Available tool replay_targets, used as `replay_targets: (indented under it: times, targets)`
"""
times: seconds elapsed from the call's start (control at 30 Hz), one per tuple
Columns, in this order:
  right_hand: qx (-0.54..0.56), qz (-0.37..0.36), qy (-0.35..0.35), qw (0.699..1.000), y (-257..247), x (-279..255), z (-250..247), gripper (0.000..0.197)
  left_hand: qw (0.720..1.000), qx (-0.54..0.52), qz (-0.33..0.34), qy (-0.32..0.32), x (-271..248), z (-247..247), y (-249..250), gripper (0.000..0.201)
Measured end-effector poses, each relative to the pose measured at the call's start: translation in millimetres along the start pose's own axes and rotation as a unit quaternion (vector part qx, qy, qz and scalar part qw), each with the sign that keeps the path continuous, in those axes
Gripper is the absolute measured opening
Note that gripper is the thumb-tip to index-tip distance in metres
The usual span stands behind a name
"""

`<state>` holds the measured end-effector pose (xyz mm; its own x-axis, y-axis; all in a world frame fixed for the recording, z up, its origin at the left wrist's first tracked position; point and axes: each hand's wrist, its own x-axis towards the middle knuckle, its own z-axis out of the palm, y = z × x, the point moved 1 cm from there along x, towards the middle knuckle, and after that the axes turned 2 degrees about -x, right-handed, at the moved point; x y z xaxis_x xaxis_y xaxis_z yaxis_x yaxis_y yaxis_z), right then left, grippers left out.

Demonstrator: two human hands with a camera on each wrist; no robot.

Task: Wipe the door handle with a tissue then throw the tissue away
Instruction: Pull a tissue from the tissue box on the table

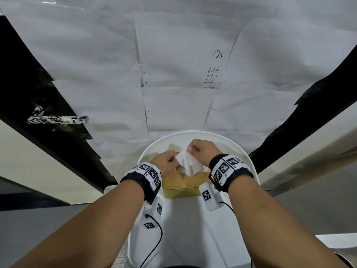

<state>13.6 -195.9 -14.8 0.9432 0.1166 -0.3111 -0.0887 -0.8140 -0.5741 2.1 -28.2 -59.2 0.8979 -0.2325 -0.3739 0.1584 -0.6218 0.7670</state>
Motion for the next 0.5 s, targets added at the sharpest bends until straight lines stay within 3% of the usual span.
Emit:
replay_targets:
  times: [0.07, 0.13, 0.23, 0.37, 0.5]
  targets:
    - [0.023, 0.012, -0.034, 0.999, 1, -3, -1, 0.016, 1.000, 0.001, -0.014, 0.015, 2, -3, 1, 0.008]
    - [-0.046, 0.008, -0.072, 0.996, 3, -6, 1, 0.021, 1.000, 0.008, -0.021, 0.016, 3, -4, 1, 0.005]
    - [-0.128, -0.004, -0.057, 0.990, 5, -10, 7, 0.012, 0.999, 0.012, -0.025, 0.015, 2, -4, 1, 0.008]
    - [-0.034, 0.028, 0.004, 0.999, 7, -13, 7, 0.003, 0.998, 0.038, -0.027, 0.049, 4, -3, -3, 0.014]
    - [-0.004, 0.022, -0.002, 1.000, 3, -13, 6, 0.020, 1.000, -0.022, -0.003, 0.014, 7, 0, -5, 0.036]
